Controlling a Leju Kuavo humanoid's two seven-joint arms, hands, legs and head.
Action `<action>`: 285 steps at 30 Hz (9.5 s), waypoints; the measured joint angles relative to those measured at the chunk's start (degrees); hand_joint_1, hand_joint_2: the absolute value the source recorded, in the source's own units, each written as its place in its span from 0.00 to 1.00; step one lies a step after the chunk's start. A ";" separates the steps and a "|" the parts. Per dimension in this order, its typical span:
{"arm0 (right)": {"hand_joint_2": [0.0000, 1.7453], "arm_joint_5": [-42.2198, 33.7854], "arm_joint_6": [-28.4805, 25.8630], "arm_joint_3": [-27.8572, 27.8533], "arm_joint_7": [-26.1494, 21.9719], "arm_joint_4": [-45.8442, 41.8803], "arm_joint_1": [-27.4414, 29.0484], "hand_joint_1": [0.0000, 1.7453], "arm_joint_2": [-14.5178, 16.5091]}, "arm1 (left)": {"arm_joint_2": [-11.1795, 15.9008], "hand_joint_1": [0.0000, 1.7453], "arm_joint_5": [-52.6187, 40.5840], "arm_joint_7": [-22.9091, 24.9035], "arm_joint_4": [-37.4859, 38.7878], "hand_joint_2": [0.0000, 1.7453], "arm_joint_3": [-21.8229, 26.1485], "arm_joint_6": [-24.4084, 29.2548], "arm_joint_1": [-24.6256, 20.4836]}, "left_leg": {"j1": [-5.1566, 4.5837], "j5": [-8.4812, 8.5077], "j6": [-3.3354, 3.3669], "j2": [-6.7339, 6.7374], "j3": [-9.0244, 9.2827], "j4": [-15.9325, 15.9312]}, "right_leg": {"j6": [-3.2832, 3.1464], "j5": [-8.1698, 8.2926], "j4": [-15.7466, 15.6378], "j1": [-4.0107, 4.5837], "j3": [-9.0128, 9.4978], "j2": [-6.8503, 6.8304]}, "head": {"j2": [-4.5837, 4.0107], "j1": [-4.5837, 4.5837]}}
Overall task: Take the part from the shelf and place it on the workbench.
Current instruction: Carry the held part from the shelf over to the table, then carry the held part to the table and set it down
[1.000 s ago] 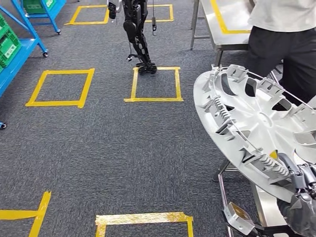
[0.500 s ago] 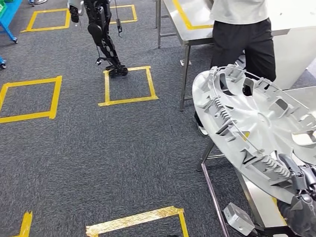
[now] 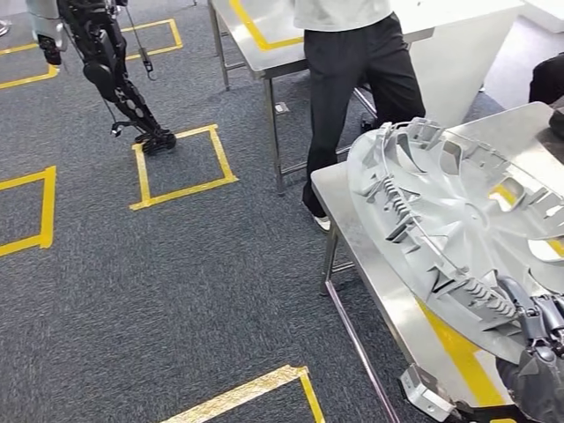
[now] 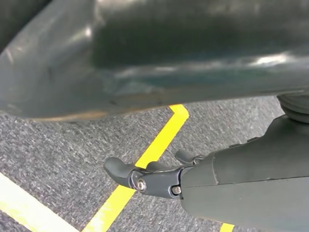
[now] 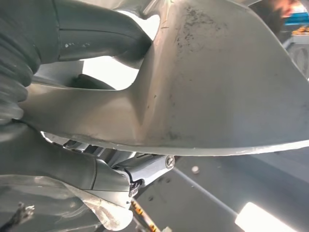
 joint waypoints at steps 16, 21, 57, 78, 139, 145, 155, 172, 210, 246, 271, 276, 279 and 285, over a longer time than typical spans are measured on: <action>1.00 -0.01 0.00 -0.62 0.12 -1.09 1.57 1.00 0.01 | -0.26 0.00 -0.08 0.18 -0.02 0.00 -0.21 0.12 -0.04 | -0.15 9.29 2.62 2.09 7.39 -19.18 | 3.42 -6.39 15.09 -0.56 -8.21 -2.27 | 0.00 0.46; 1.00 -0.02 0.00 -0.96 0.15 -1.15 1.68 1.00 0.01 | -0.32 0.00 -0.10 0.19 -0.02 0.00 -0.24 0.07 -0.19 | -0.49 8.29 1.19 4.96 8.05 -18.49 | 2.81 -0.73 -0.29 -0.43 0.64 -6.02 | 0.00 0.43; 1.00 0.00 0.00 -1.02 1.24 -1.08 0.91 1.00 -0.02 | -0.11 0.00 0.11 5.82 -0.03 0.00 -1.27 -1.09 -0.08 | -0.21 4.93 0.16 2.83 5.83 -13.11 | 0.74 -0.42 -0.67 -0.55 0.92 -3.20 | 0.00 0.05; 1.00 0.00 0.02 -0.86 0.72 -0.77 0.93 1.00 -0.02 | -0.30 0.00 0.09 5.78 -0.15 0.00 -1.29 -0.96 0.36 | 0.15 9.17 2.49 2.90 7.34 -18.91 | 3.99 -4.57 11.54 -0.93 -5.83 -2.87 | 0.00 0.80; 1.00 -0.02 0.02 -5.59 14.32 25.38 -6.12 1.00 -10.81 | 1.16 0.00 0.09 5.45 -0.20 0.00 -1.42 -1.31 0.29 | -0.65 8.81 1.40 -0.57 5.97 -16.89 | 1.75 -0.77 -0.01 -0.15 0.61 -1.35 | 0.00 0.37; 1.00 -0.02 0.02 -3.81 17.07 29.89 -8.60 1.00 -15.05 | 1.29 0.00 0.09 5.45 -0.20 0.00 -1.42 -1.25 0.28 | -0.65 8.81 1.40 -0.58 5.97 -16.87 | 1.76 -0.76 -0.01 -0.15 0.59 -1.37 | 0.00 0.36; 1.00 -0.04 0.02 4.71 28.47 34.74 -14.75 1.00 -22.40 | 1.51 0.00 -0.51 5.80 -0.20 0.00 -1.45 -1.16 0.14 | -0.64 8.85 1.42 -0.55 5.78 -16.90 | 1.76 -0.74 0.03 -0.14 0.53 -1.26 | 0.00 0.36; 1.00 -0.08 0.01 36.65 31.73 44.56 -33.57 1.00 -30.55 | 2.13 0.00 -2.62 7.77 -0.20 0.00 -3.53 -1.32 -1.38 | -0.64 9.04 1.53 -0.67 5.71 -16.86 | 1.82 -0.60 0.04 -0.14 0.36 -1.46 | 0.00 0.36; 1.00 -0.03 0.00 39.07 21.21 54.33 -38.77 0.00 -29.09 | 2.35 0.00 -3.50 8.66 -0.20 1.00 -5.84 -1.06 -2.53 | -0.65 9.06 1.53 -0.67 5.68 -16.84 | 1.82 -0.56 0.04 -0.15 0.34 -1.46 | 0.00 0.36; 1.00 -16.60 10.19 29.98 14.23 56.83 -40.93 0.00 -15.06 | 2.01 0.00 -2.97 8.66 -0.21 0.00 -5.88 -0.13 -2.61 | -0.64 9.09 1.51 -0.66 5.68 -16.84 | 1.81 -0.55 0.06 -0.14 0.35 -1.44 | 0.00 0.36; 1.00 -38.93 48.61 35.38 25.53 51.14 -52.17 0.00 -11.56 | 1.75 0.00 0.33 8.88 -0.20 0.00 -5.83 0.33 -1.58 | -0.64 9.16 1.49 -0.67 5.62 -16.84 | 1.80 -0.51 0.08 -0.15 0.28 -1.44 | 0.00 0.36; 1.00 -44.73 53.06 38.86 26.77 48.85 -56.38 0.00 -11.69 | 1.70 0.00 1.22 8.62 -0.20 0.00 -5.73 0.37 -0.97 | -0.64 9.17 1.49 -0.67 5.62 -16.83 | 1.78 -0.49 0.08 -0.14 0.24 -1.44 | 0.00 0.36; 1.00 -45.90 53.69 40.24 27.08 47.83 -57.73 0.00 -11.71 | 1.69 0.00 1.29 8.57 -0.20 0.00 -5.71 0.37 -0.82 | -0.63 9.17 1.49 -0.67 5.61 -16.84 | 1.78 -0.50 0.08 -0.13 0.24 -1.45 | 0.00 0.36; 1.00 -52.30 57.33 43.63 27.10 46.99 -60.92 0.00 -12.14 | 1.68 0.00 1.92 8.52 -0.20 0.00 -5.70 0.22 -0.70 | -0.63 9.17 1.49 -0.66 5.59 -16.84 | 1.78 -0.49 0.08 -0.14 0.22 -1.41 | 0.00 0.37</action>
